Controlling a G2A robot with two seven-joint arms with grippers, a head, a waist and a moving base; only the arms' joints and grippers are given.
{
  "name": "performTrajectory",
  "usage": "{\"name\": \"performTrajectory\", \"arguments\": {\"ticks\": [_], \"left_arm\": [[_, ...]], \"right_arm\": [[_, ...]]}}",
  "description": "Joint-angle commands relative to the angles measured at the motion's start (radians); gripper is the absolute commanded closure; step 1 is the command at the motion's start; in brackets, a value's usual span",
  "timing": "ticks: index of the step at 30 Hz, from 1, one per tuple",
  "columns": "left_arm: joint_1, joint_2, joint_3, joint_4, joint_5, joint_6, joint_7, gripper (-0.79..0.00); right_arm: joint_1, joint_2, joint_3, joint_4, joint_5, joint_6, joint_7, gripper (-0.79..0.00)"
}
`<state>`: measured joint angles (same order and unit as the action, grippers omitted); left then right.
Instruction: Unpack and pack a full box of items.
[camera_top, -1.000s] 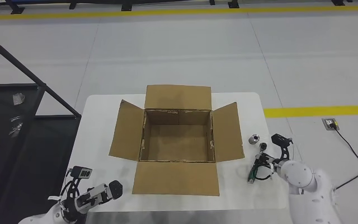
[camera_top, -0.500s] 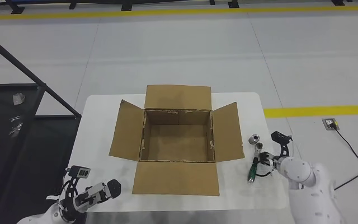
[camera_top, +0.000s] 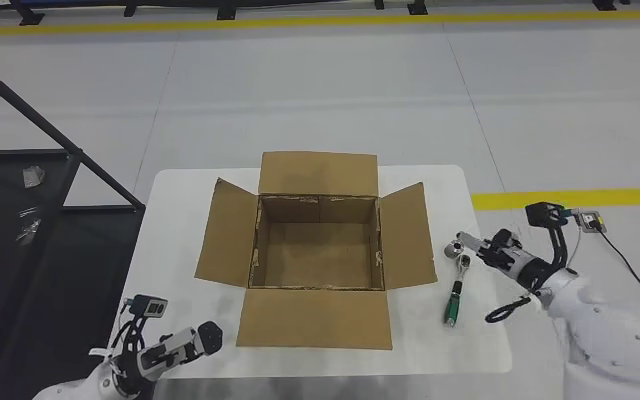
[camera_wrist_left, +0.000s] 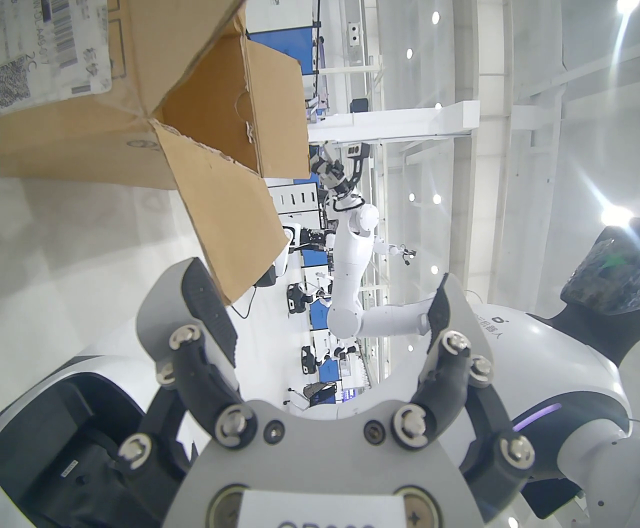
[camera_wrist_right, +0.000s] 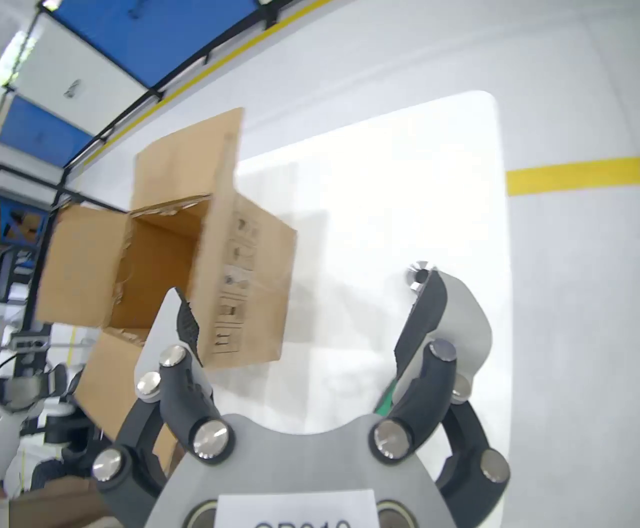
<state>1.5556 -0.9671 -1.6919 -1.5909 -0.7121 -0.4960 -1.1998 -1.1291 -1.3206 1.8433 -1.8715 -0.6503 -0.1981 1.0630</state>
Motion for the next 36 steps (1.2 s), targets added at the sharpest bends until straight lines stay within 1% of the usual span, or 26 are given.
{"name": "performTrajectory", "arguments": {"ticks": [1,5,8,11,13,17,24,36], "left_arm": [[0.009,0.000,-0.008,-0.008,-0.004,-0.006,0.008,-0.785],[0.026,-0.001,-0.024,-0.017,-0.010,-0.019,0.029,-0.785],[0.042,-0.002,-0.041,-0.016,0.008,-0.039,0.064,-0.785],[0.056,-0.005,-0.056,-0.015,-0.015,-0.047,0.096,-0.785],[0.063,-0.005,-0.074,-0.009,-0.038,-0.049,0.101,-0.785],[0.074,-0.004,-0.111,0.009,-0.076,-0.051,0.106,-0.785],[0.084,-0.005,-0.160,0.026,-0.126,-0.050,0.091,-0.785],[0.098,-0.010,-0.183,0.022,-0.149,-0.051,0.069,-0.785]], "right_arm": [[0.058,0.008,-0.031,0.043,0.034,-0.026,0.063,-0.785],[0.173,0.016,-0.123,0.165,0.024,-0.023,0.136,-0.785],[0.256,0.020,-0.191,0.271,0.050,-0.041,0.188,-0.785],[0.324,0.023,-0.245,0.353,0.059,-0.056,0.222,-0.785],[0.352,0.025,-0.269,0.383,0.058,-0.059,0.221,-0.785],[0.385,0.030,-0.304,0.424,0.076,-0.066,0.232,-0.785],[0.411,0.037,-0.355,0.470,0.095,-0.077,0.196,-0.785],[0.453,0.044,-0.440,0.520,0.118,-0.090,0.138,-0.785]]}}
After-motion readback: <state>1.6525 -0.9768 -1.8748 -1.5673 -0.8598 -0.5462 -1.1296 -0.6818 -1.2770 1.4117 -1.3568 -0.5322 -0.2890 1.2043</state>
